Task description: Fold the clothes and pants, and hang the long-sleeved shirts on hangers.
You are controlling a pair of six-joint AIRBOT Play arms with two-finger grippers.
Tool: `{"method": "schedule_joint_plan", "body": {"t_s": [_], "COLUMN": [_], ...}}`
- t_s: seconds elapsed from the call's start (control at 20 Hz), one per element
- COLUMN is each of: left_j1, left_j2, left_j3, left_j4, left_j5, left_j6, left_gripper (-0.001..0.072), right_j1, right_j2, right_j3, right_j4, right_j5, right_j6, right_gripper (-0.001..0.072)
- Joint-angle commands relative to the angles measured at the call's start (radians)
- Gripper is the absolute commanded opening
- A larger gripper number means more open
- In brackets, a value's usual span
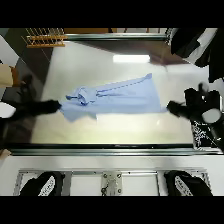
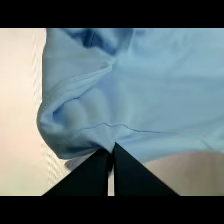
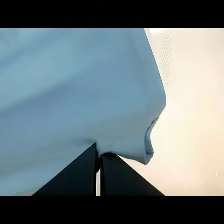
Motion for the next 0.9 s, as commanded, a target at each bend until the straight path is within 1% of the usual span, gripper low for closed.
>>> {"method": "schedule_joint_plan", "body": {"t_s": [0.0, 0.15, 0.3, 0.45, 0.55, 0.7, 0.85], "left_j1": [0.026, 0.028, 0.028, 0.028, 0.028, 0.028, 0.027], "left_j2": [0.075, 0.174, 0.287, 0.380, 0.403, 0.385, 0.324], "left_j3": [0.373, 0.649, 0.790, 0.848, 0.878, 0.894, 0.825], "left_j4": [-0.003, -0.002, -0.002, 0.000, 0.000, -0.002, -0.011], "left_j5": [-0.066, -0.047, -0.008, 0.027, 0.029, 0.018, -0.010], "left_j6": [-0.001, -0.014, -0.027, -0.066, -0.085, -0.113, -0.139], "left_gripper": [0.0008, 0.0007, 0.0007, 0.0007, 0.0007, 0.0007, 0.0007], "right_j1": [0.001, 0.001, 0.001, 0.001, 0.001, 0.001, 0.001], "right_j2": [0.029, 0.082, 0.163, 0.260, 0.306, 0.330, 0.303], "right_j3": [0.422, 0.708, 0.837, 0.846, 0.846, 0.846, 0.846], "right_j4": [-0.062, -0.062, -0.065, -0.099, -0.113, -0.114, -0.111], "right_j5": [0.143, 0.144, 0.143, 0.137, 0.137, 0.138, 0.180], "right_j6": [-0.134, -0.140, -0.140, -0.139, -0.139, -0.139, -0.139], "right_gripper": [0.0011, 0.0010, 0.0010, 0.0011, 0.0011, 0.0010, 0.0010]}}
